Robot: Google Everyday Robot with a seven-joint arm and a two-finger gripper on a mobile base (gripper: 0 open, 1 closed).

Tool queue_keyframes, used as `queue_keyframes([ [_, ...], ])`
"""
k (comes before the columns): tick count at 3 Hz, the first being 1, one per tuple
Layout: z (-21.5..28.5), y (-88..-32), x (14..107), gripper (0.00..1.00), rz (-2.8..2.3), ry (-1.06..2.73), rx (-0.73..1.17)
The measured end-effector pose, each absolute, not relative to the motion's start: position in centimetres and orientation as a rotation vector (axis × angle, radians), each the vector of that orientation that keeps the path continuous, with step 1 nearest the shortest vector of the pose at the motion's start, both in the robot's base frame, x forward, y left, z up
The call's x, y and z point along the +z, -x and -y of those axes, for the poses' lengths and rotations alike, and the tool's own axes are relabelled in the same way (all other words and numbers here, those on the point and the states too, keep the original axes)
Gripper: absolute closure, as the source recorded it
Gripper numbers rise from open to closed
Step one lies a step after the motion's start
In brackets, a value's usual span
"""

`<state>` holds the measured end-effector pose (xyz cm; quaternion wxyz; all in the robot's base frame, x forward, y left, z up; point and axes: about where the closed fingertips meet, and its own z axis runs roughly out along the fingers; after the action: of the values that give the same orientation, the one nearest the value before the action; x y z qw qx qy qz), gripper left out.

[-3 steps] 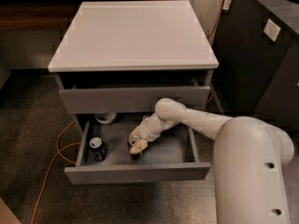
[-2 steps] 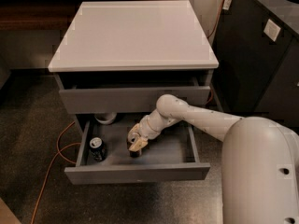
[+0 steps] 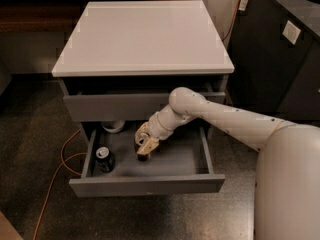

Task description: Pick orange can from middle drawer and place on counter

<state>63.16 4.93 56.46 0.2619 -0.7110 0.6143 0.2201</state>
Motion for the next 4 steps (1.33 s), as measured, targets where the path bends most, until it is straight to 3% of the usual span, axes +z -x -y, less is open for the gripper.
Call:
queue_keyframes([
  [2, -5.6, -61.6, 69.1, 1.00, -1.604, 1.977, 0.415],
  [4, -4.7, -61.4, 70.3, 1.00, -1.651, 1.923, 0.467],
])
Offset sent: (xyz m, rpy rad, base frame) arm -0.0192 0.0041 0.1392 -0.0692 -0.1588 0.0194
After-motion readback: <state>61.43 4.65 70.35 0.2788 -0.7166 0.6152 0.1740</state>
